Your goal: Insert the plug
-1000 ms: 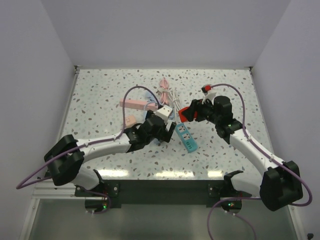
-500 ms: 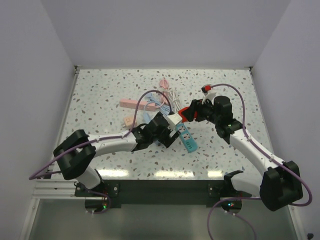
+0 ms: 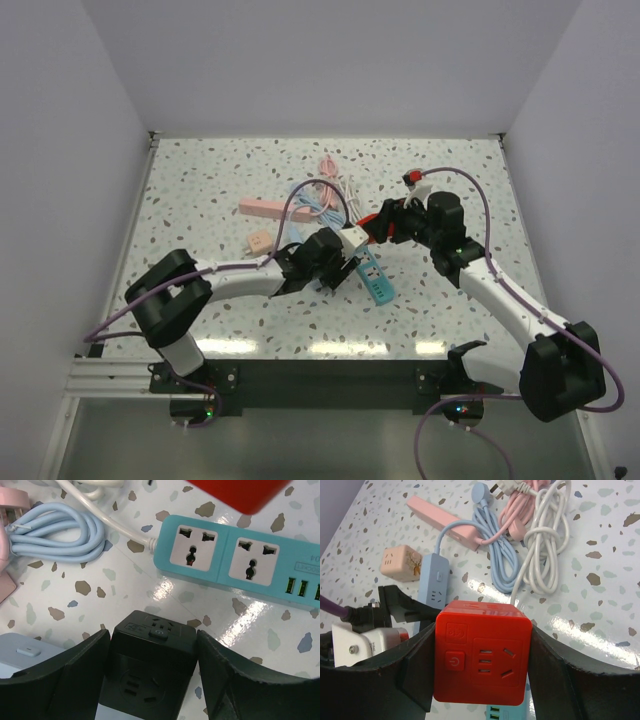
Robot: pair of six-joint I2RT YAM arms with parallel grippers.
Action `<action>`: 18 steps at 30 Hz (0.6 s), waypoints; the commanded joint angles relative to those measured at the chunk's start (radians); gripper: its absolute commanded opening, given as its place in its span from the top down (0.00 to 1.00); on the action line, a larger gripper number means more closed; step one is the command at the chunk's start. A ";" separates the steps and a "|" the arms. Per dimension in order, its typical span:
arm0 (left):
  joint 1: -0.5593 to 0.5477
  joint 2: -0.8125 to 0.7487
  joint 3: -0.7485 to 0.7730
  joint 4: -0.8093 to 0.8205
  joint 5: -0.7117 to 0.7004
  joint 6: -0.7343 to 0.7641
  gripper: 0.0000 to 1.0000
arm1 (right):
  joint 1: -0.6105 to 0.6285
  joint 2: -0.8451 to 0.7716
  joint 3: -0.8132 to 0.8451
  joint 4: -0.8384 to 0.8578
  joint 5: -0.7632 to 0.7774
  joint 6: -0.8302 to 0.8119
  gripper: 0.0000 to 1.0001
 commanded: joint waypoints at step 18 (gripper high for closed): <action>0.022 -0.187 -0.386 0.929 0.302 0.057 1.00 | -0.003 -0.028 0.050 -0.046 0.097 -0.027 1.00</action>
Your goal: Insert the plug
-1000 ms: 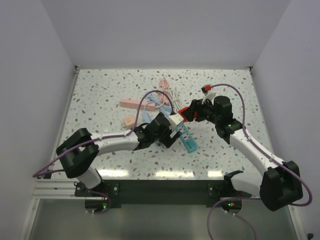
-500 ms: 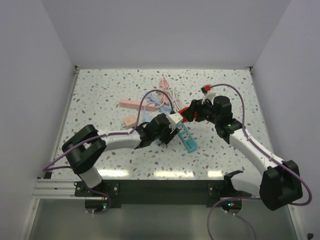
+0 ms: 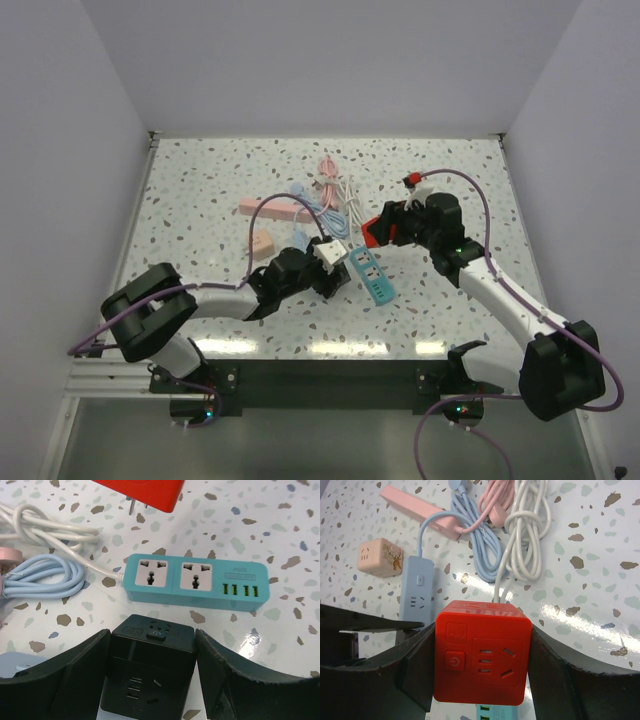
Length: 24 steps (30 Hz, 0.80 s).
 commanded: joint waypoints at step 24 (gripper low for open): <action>0.008 0.176 -0.404 1.348 0.113 -0.229 1.00 | 0.224 0.062 0.138 -0.071 0.259 -0.010 1.00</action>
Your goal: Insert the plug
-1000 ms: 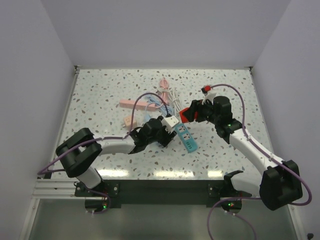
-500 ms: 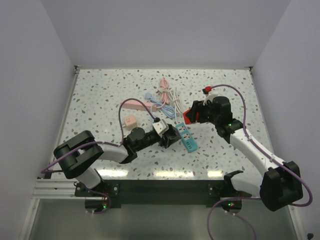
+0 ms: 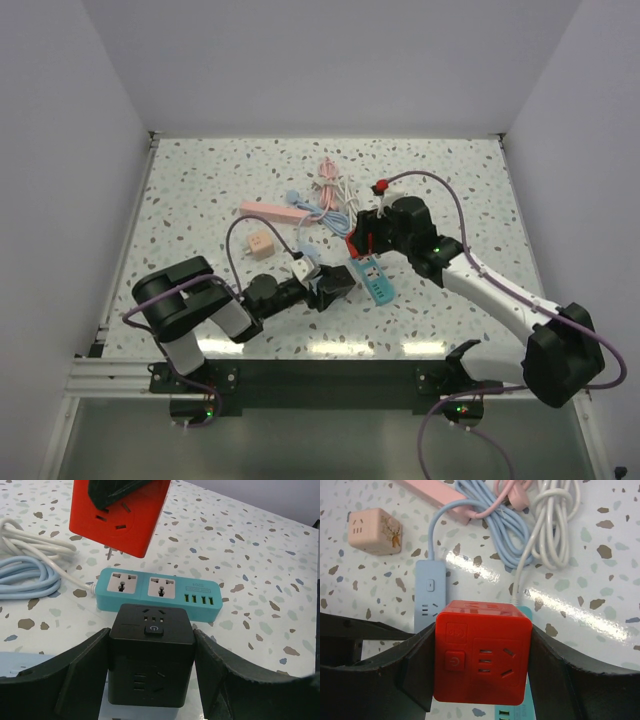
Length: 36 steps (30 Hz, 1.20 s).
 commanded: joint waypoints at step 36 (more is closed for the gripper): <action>-0.004 -0.285 -0.246 0.147 -0.164 0.063 0.20 | 0.196 0.356 0.228 0.226 -0.123 0.002 1.00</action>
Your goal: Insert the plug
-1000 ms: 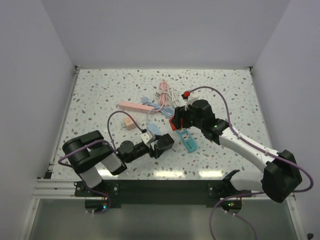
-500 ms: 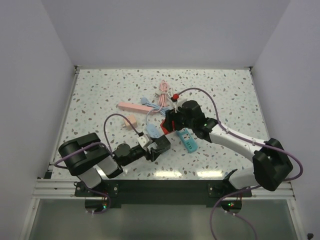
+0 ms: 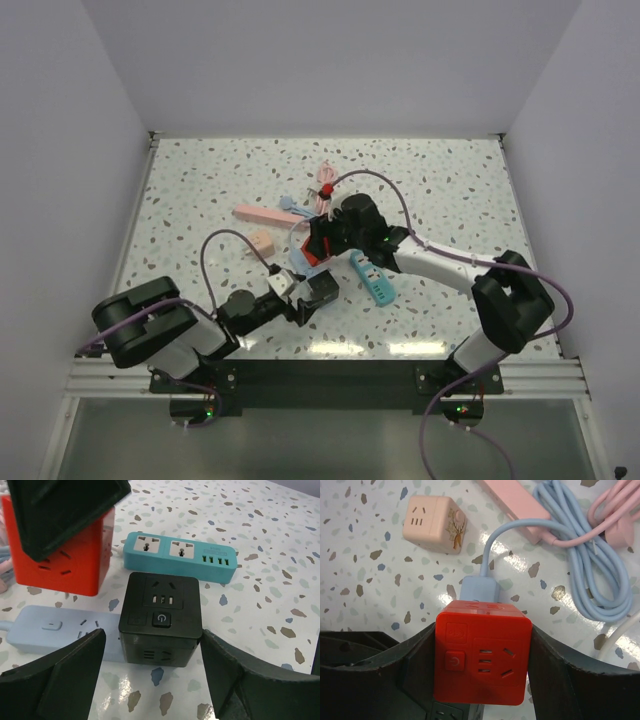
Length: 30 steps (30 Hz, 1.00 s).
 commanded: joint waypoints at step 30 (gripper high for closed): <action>0.084 -0.800 0.043 -0.682 -0.488 -0.231 0.00 | 0.032 0.149 0.300 -0.244 -0.007 -0.130 1.00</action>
